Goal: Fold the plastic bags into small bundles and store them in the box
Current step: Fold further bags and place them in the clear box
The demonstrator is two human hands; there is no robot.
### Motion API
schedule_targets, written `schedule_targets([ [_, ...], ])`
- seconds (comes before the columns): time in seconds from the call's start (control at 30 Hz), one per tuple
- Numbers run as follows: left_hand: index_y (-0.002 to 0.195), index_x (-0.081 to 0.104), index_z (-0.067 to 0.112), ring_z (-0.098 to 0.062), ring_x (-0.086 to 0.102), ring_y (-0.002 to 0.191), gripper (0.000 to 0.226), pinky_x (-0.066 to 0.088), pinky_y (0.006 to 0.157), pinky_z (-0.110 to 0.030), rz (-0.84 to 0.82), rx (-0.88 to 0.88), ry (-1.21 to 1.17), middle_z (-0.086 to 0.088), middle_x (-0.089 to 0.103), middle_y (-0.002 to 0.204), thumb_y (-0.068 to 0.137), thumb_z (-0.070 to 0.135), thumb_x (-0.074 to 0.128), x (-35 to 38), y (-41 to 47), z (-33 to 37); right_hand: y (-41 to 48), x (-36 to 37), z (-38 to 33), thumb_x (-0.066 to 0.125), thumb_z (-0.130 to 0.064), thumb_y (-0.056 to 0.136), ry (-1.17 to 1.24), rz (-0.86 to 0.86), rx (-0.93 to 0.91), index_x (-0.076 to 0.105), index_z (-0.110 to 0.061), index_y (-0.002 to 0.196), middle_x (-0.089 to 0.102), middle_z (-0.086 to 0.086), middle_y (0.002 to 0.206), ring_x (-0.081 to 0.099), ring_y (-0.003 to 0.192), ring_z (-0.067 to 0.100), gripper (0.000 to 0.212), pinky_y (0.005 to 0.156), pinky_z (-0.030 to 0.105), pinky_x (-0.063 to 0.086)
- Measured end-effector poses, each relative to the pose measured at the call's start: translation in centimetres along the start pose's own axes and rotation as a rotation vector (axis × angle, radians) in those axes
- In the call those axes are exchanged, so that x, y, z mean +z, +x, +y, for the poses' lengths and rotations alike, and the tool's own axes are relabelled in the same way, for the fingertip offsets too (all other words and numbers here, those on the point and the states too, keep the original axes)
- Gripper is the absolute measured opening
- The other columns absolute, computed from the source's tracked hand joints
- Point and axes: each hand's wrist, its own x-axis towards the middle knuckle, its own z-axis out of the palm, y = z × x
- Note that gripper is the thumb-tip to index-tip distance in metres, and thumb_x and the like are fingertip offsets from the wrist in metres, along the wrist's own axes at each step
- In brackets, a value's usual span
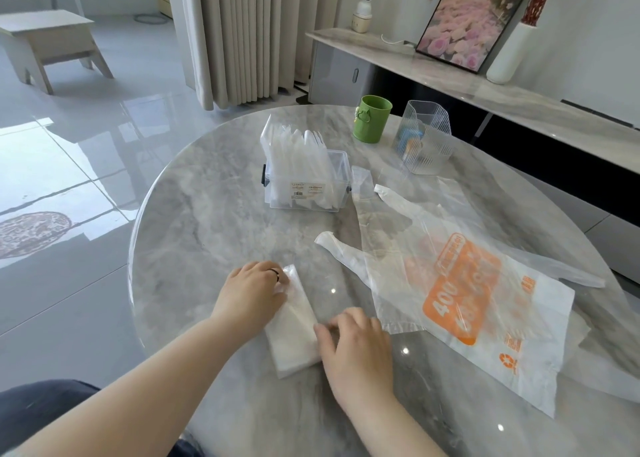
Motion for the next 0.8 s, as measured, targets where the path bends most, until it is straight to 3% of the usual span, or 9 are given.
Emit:
schedule_targets([
  [0.1, 0.135, 0.039, 0.025, -0.015, 0.031, 0.132, 0.048, 0.021, 0.106, -0.023, -0.052, -0.054, -0.081, 0.008, 0.035, 0.141, 0.089, 0.026, 0.054, -0.1, 0.3, 0.0, 2.0, -0.4, -0.3, 0.046, -0.045, 0.089, 0.023, -0.150, 0.032, 0.043, -0.018, 0.127, 0.047, -0.003, 0.130, 0.041, 0.124, 0.019, 0.047, 0.100, 0.031, 0.028],
  [0.37, 0.136, 0.033, 0.026, -0.018, 0.035, 0.125, 0.065, 0.024, 0.102, -0.026, -0.270, -0.168, -0.001, 0.005, 0.046, 0.125, 0.080, 0.036, 0.064, -1.4, 1.1, -0.9, 3.6, -0.3, -2.1, 0.056, -0.032, 0.084, -0.131, -0.452, 0.026, 0.051, -0.013, 0.120, 0.046, 0.005, 0.131, 0.033, 0.126, 0.025, 0.041, 0.104, 0.032, 0.025],
  [0.43, 0.132, 0.036, 0.025, -0.017, 0.037, 0.119, 0.062, 0.025, 0.096, -0.025, -0.289, -0.176, -0.005, 0.006, 0.047, 0.109, 0.079, 0.037, 0.065, -1.9, 1.1, -1.2, 3.4, -0.6, -2.1, 0.056, -0.030, 0.084, -0.086, -0.458, 0.021, 0.057, -0.018, 0.109, 0.046, 0.004, 0.129, 0.033, 0.125, 0.024, 0.028, 0.104, 0.032, 0.024],
  [0.47, 0.130, 0.039, 0.025, -0.016, 0.037, 0.116, 0.059, 0.024, 0.092, -0.024, -0.294, -0.179, -0.010, 0.007, 0.045, 0.103, 0.079, 0.037, 0.066, -2.1, 1.1, -1.4, 3.2, -0.7, -2.1, 0.055, -0.027, 0.083, -0.062, -0.452, 0.026, 0.057, -0.023, 0.093, 0.046, 0.003, 0.128, 0.033, 0.124, 0.024, 0.011, 0.103, 0.032, 0.025],
  [0.5, 0.127, 0.042, 0.025, -0.015, 0.038, 0.112, 0.055, 0.023, 0.088, -0.024, -0.299, -0.181, -0.011, 0.008, 0.045, 0.100, 0.079, 0.037, 0.066, -2.4, 1.1, -1.5, 3.0, -0.8, -2.1, 0.055, -0.025, 0.083, -0.034, -0.439, 0.025, 0.050, -0.027, 0.075, 0.047, 0.002, 0.125, 0.034, 0.123, 0.023, 0.010, 0.102, 0.031, 0.025],
  [0.57, 0.119, 0.049, 0.025, -0.015, 0.037, 0.109, 0.045, 0.021, 0.084, -0.022, -0.298, -0.181, -0.013, 0.008, 0.045, 0.098, 0.079, 0.038, 0.066, -2.8, 1.1, -1.7, 2.6, -0.9, -1.9, 0.054, -0.024, 0.084, 0.024, -0.429, 0.011, 0.033, -0.031, 0.060, 0.047, -0.001, 0.112, 0.035, 0.121, 0.022, 0.032, 0.098, 0.029, 0.025],
  [0.63, 0.096, 0.052, 0.026, -0.015, 0.036, 0.102, 0.025, 0.021, 0.083, -0.022, -0.306, -0.152, -0.007, 0.009, 0.043, 0.089, 0.079, 0.037, 0.066, -3.0, 1.0, -1.9, 2.4, -0.8, -1.7, 0.053, -0.023, 0.084, 0.063, -0.397, 0.003, 0.031, -0.031, 0.059, 0.039, -0.006, 0.096, 0.035, 0.119, 0.021, 0.035, 0.092, 0.028, 0.024],
  [0.7, 0.081, 0.046, 0.024, -0.015, 0.032, 0.096, 0.023, 0.020, 0.083, -0.021, -0.311, -0.122, -0.050, 0.010, 0.039, 0.079, 0.080, 0.035, 0.066, -3.2, 0.8, -1.9, 2.2, -0.8, -1.4, 0.053, -0.024, 0.084, 0.108, -0.376, -0.002, 0.031, -0.030, 0.059, 0.033, -0.012, 0.081, 0.037, 0.115, 0.020, 0.033, 0.085, 0.026, 0.023],
  [0.8, 0.099, 0.053, 0.023, -0.014, 0.036, 0.097, 0.024, 0.024, 0.082, -0.017, -0.298, -0.073, -0.127, 0.007, 0.045, 0.096, 0.082, 0.035, 0.065, -4.1, 0.7, -1.7, 2.3, -1.1, -1.1, 0.056, -0.025, 0.080, 0.243, -0.398, 0.029, 0.034, -0.029, 0.066, 0.037, -0.015, 0.077, 0.043, 0.100, 0.016, 0.027, 0.082, 0.025, 0.032],
])
